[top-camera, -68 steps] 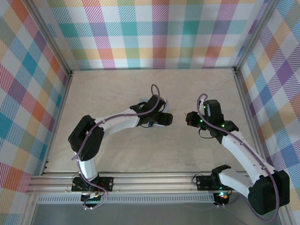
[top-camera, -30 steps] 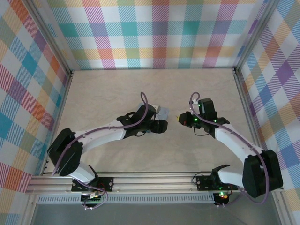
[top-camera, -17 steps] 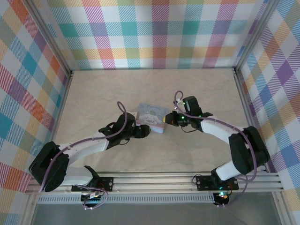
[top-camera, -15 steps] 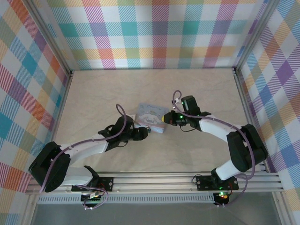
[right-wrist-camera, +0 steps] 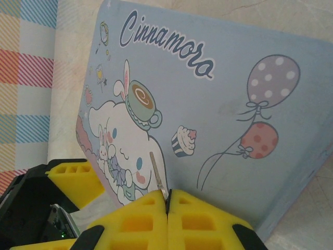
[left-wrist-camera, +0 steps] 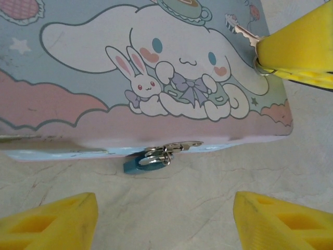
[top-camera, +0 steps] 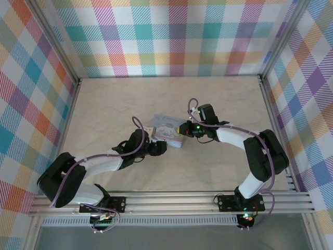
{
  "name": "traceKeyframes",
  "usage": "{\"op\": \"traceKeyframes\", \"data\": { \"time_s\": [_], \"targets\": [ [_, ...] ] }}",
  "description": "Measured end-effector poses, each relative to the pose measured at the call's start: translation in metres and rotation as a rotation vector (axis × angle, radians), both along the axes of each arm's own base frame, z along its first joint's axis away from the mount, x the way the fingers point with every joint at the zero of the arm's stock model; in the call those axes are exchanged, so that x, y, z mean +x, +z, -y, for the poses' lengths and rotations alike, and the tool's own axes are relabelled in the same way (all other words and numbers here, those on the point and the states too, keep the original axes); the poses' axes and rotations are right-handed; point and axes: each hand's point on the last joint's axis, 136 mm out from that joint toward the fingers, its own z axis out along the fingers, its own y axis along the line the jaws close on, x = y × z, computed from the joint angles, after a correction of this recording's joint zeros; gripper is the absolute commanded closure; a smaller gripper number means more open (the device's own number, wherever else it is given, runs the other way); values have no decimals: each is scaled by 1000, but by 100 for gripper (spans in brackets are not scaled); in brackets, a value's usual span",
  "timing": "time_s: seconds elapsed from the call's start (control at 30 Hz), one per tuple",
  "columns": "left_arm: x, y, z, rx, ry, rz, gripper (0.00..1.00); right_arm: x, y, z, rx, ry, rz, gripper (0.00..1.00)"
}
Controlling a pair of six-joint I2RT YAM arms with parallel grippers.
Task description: Unlock the padlock with the key
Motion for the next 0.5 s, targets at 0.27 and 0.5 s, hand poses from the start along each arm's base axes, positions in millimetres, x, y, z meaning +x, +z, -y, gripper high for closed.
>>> {"op": "traceKeyframes", "data": {
  "time_s": [0.27,0.5],
  "targets": [
    [5,-23,5,27,-18,-6,33,0,-1,0,-1,2,2,100],
    [5,-42,10,42,-37,-46,37,0,-1,0,-2,3,2,100]
  ]
}}
